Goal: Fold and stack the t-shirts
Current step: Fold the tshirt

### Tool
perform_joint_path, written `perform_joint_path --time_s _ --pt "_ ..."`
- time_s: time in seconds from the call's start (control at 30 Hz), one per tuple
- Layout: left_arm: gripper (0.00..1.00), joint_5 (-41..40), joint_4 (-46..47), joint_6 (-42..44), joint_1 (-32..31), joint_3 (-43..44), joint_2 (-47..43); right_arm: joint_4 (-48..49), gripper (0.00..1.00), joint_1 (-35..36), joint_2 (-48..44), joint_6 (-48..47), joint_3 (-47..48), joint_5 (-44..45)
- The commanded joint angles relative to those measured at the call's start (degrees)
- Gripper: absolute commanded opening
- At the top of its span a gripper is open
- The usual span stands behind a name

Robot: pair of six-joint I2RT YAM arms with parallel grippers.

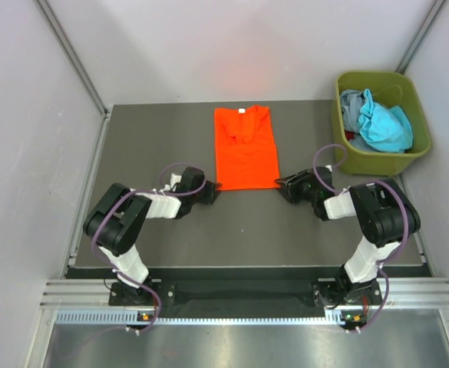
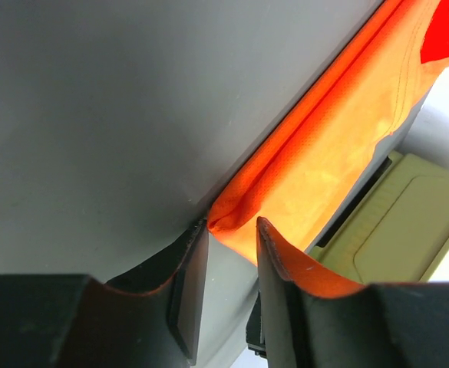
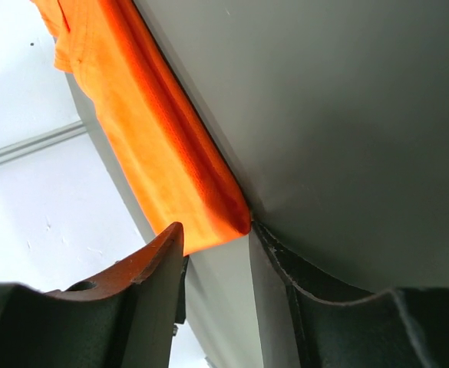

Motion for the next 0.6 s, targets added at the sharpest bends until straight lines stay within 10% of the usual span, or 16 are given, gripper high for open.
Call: perform_joint_path --time_s 0.0,0.23,0.33,0.57 --pt "0.36 -2.74 -4.73 -0.09 -0.23 -0.29 2.69 -4.66 0.40 0.64 2.09 -0.78 0.96 3.57" --pt "0.18 -2.12 -2.10 -0.27 0.03 -0.46 4.35 -5.01 0.32 0.73 3.50 -1.21 1.93 3.13" --pt "0.01 -0.89 -1.65 0.26 0.47 -0.37 4.88 -5.45 0.11 0.64 3.42 -2.35 2.19 2.52" --pt "0.00 3.41 -3.40 3.95 0.48 -2.04 1.12 -5.35 0.00 0.46 0.96 -8.14 1.14 -2.76"
